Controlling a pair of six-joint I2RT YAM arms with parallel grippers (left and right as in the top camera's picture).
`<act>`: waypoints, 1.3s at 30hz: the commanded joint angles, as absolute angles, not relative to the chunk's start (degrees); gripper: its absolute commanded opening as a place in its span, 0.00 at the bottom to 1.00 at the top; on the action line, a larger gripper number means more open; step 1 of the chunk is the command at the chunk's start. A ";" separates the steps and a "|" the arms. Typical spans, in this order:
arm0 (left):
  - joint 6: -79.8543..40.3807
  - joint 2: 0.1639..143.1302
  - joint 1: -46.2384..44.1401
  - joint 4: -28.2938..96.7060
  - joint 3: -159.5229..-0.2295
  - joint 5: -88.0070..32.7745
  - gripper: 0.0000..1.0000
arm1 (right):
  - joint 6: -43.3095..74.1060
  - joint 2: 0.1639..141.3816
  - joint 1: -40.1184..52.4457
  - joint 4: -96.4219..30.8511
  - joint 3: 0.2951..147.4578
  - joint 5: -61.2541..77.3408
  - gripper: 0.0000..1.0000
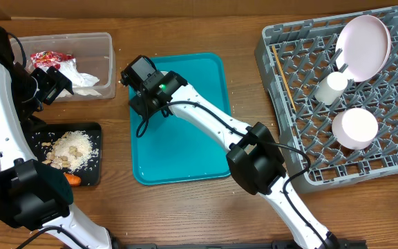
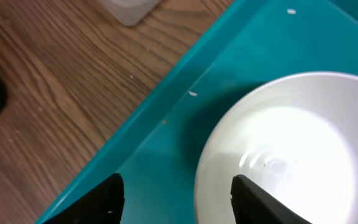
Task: Sort waste into correct bins and load items into the dishwasher rack
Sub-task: 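Lift the white bowl and carry it right over the dish rack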
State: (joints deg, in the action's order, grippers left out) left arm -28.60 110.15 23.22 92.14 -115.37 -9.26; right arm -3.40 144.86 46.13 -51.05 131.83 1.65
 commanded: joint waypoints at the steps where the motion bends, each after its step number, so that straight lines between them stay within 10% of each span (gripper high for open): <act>1: -29.39 108.64 22.81 92.23 -115.22 -9.47 1.00 | -3.90 145.86 45.67 -50.85 131.90 0.47 0.54; 13: -29.39 108.64 22.81 92.23 -115.22 -9.47 1.00 | -0.95 145.84 45.67 -51.31 131.98 0.51 0.04; 27: -29.39 108.64 22.81 92.23 -115.22 -9.45 1.00 | 11.09 128.90 35.03 -57.17 132.09 17.26 0.04; 39: -29.39 108.64 22.81 92.23 -115.22 -9.47 1.00 | 11.92 115.61 1.83 -72.82 132.05 46.24 0.04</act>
State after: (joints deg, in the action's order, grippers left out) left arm -28.60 110.15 23.22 92.14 -115.37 -9.26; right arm 12.01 115.98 7.38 -70.89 131.92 37.67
